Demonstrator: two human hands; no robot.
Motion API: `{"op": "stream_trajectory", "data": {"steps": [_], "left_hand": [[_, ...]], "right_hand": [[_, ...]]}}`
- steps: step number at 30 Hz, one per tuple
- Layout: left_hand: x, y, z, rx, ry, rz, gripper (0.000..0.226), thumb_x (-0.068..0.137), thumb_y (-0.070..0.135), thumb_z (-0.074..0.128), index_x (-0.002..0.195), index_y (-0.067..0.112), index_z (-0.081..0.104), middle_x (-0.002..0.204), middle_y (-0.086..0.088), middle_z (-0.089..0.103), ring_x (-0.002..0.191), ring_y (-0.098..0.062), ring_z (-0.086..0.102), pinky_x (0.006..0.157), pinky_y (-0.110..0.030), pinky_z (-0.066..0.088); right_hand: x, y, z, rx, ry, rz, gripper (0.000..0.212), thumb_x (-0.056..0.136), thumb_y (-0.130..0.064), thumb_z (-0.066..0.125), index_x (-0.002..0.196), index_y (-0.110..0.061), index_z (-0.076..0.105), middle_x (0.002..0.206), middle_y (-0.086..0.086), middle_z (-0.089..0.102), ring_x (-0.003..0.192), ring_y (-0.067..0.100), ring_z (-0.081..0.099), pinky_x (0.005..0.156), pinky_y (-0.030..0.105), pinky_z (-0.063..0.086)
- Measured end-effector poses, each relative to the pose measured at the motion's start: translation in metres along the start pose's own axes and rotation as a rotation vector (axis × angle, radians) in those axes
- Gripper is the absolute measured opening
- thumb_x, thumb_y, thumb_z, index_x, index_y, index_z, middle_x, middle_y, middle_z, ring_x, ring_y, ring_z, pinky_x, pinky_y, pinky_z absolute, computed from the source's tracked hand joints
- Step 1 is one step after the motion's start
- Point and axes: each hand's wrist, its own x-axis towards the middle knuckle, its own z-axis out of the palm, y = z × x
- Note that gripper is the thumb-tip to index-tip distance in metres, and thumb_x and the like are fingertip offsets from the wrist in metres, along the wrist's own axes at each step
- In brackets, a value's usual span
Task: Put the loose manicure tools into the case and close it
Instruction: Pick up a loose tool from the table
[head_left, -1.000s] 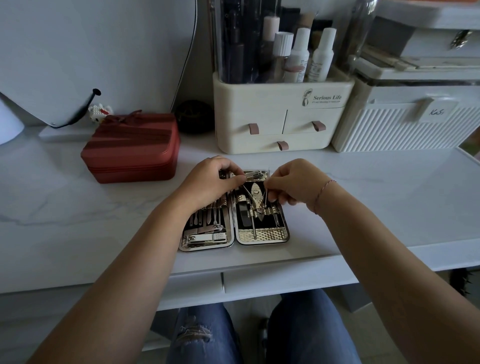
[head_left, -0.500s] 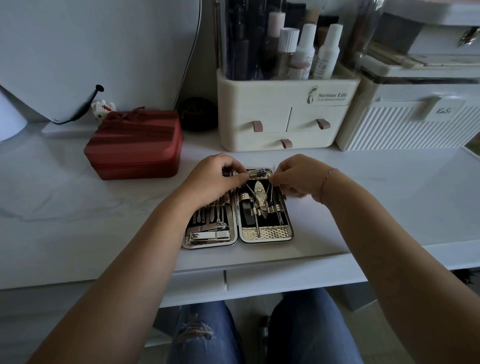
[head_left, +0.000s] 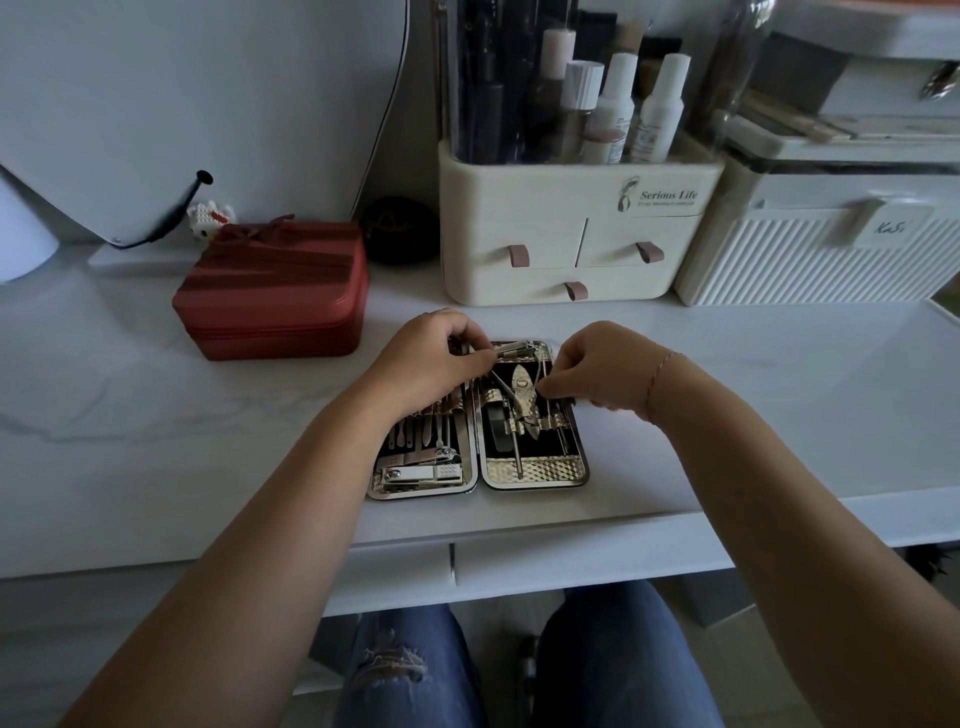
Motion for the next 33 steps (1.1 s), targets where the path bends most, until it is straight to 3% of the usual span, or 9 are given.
{"op": "stream_trajectory", "data": {"steps": [5,9,14,17,20,26,33], "left_hand": [[0.000,-0.001,-0.001,0.007,-0.002,0.010,0.008,0.078,0.027,0.070,0.074,0.030,0.063,0.097,0.001,0.066,0.093,-0.016,0.060,0.089,-0.038,0.047],[0.001,-0.002,0.000,0.011,-0.004,0.012,0.009,0.078,0.029,0.069,0.073,0.032,0.063,0.099,0.008,0.066,0.092,-0.010,0.060,0.085,-0.032,0.047],[0.000,-0.003,0.001,-0.010,0.003,0.001,0.006,0.078,0.029,0.069,0.075,0.029,0.063,0.101,0.010,0.065,0.091,-0.010,0.060,0.084,-0.037,0.050],[0.001,-0.004,0.000,-0.007,-0.004,0.005,0.008,0.079,0.029,0.069,0.074,0.031,0.062,0.101,0.010,0.064,0.090,-0.010,0.060,0.083,-0.039,0.051],[0.001,-0.003,0.000,-0.001,-0.001,0.009,0.009,0.079,0.029,0.069,0.073,0.031,0.062,0.101,0.008,0.065,0.091,-0.010,0.060,0.085,-0.038,0.050],[0.000,-0.003,0.000,-0.006,-0.002,0.015,0.008,0.079,0.029,0.069,0.073,0.031,0.062,0.100,0.008,0.065,0.091,-0.010,0.060,0.084,-0.038,0.050],[0.002,-0.004,0.000,0.016,0.002,0.022,0.005,0.078,0.028,0.068,0.077,0.030,0.064,0.097,0.004,0.066,0.092,-0.012,0.060,0.088,-0.036,0.047]], "right_hand": [[-0.009,0.004,0.008,-0.035,0.101,-0.058,0.022,0.072,-0.021,0.075,0.057,-0.020,0.058,0.055,-0.005,0.051,0.050,0.008,0.044,0.048,0.020,0.035],[-0.008,0.014,0.010,0.083,0.178,-0.096,0.020,0.072,-0.022,0.077,0.080,-0.019,0.059,0.062,-0.003,0.053,0.050,0.007,0.044,0.049,0.020,0.032],[-0.004,0.018,0.012,0.107,0.237,-0.157,0.014,0.081,-0.021,0.068,0.094,-0.020,0.063,0.052,-0.005,0.050,0.045,0.006,0.043,0.048,0.018,0.034],[-0.002,0.017,0.011,0.064,0.227,-0.168,0.012,0.084,-0.019,0.063,0.094,-0.022,0.066,0.050,-0.009,0.046,0.041,0.004,0.042,0.042,0.008,0.031],[0.000,0.015,0.009,0.040,0.218,-0.151,0.015,0.085,-0.017,0.059,0.096,-0.022,0.068,0.054,-0.008,0.045,0.046,0.006,0.039,0.040,0.006,0.031],[0.000,0.011,0.008,0.059,0.193,-0.117,0.015,0.084,-0.013,0.057,0.091,-0.022,0.067,0.050,-0.009,0.047,0.038,0.004,0.042,0.038,0.008,0.029],[-0.004,0.007,0.006,0.080,0.166,-0.112,0.020,0.083,-0.011,0.056,0.074,-0.022,0.069,0.051,-0.008,0.049,0.047,0.008,0.041,0.048,0.019,0.035]]}}
